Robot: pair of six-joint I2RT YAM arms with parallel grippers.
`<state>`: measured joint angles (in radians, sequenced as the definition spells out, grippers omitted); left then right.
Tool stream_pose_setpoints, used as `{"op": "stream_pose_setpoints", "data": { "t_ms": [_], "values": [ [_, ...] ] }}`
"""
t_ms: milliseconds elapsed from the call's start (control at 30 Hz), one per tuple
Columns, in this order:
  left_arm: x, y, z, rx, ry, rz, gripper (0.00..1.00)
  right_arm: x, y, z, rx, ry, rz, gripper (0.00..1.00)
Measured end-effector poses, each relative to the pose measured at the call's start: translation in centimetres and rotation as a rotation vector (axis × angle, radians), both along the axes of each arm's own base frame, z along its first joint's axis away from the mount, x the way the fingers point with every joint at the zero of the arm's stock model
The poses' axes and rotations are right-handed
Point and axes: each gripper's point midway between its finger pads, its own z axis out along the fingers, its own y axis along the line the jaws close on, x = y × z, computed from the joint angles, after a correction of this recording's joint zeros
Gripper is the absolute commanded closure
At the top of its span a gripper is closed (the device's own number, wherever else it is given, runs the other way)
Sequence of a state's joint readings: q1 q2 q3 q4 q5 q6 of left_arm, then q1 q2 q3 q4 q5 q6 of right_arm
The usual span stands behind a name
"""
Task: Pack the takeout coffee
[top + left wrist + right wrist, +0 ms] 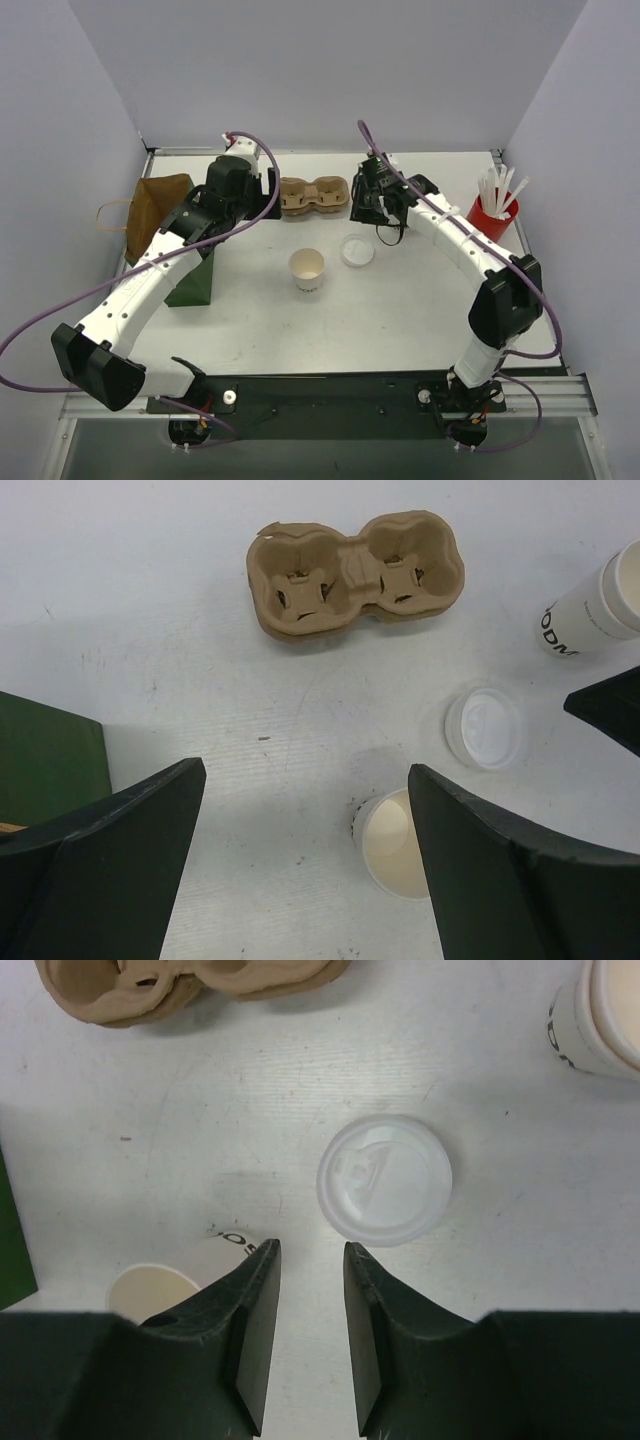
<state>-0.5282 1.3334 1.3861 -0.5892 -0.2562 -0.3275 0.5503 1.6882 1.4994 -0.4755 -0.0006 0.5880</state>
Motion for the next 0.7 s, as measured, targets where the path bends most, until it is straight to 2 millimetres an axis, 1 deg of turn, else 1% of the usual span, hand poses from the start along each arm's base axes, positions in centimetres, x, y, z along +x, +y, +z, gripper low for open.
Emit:
{"op": "stream_pose_setpoints", "data": {
  "t_ms": [67,133,233,300,367,433,533,700],
  "values": [
    [0.0,0.0,0.0,0.001,0.0,0.001,0.07,0.8,0.2,-0.2,-0.02,0.0,-0.002,0.76],
    [0.0,0.0,0.0,0.001,0.0,0.001,0.07,1.4,0.9,-1.1,-0.034,0.013,0.008,0.76],
    [0.0,0.0,0.0,0.001,0.0,0.0,0.06,2.0,1.6,-3.6,-0.069,0.06,0.016,0.78],
    [0.0,0.1,0.0,0.0,0.0,0.001,0.07,2.1,1.9,-5.4,-0.093,0.096,0.021,0.8],
    [0.0,0.1,0.0,0.001,0.0,0.002,0.07,2.2,1.9,-7.2,-0.117,0.132,0.022,0.8],
    [0.1,0.2,0.0,0.0,0.001,0.004,0.07,2.1,1.8,-8.5,-0.137,0.162,0.021,0.81],
    [0.1,0.2,-0.2,0.001,0.003,0.005,0.07,2.2,1.8,-9.6,-0.156,0.186,0.019,0.82],
    [0.0,0.3,-0.3,0.003,0.008,0.005,0.07,2.5,2.0,-10.0,-0.161,0.191,0.018,0.82]
  ]
}}
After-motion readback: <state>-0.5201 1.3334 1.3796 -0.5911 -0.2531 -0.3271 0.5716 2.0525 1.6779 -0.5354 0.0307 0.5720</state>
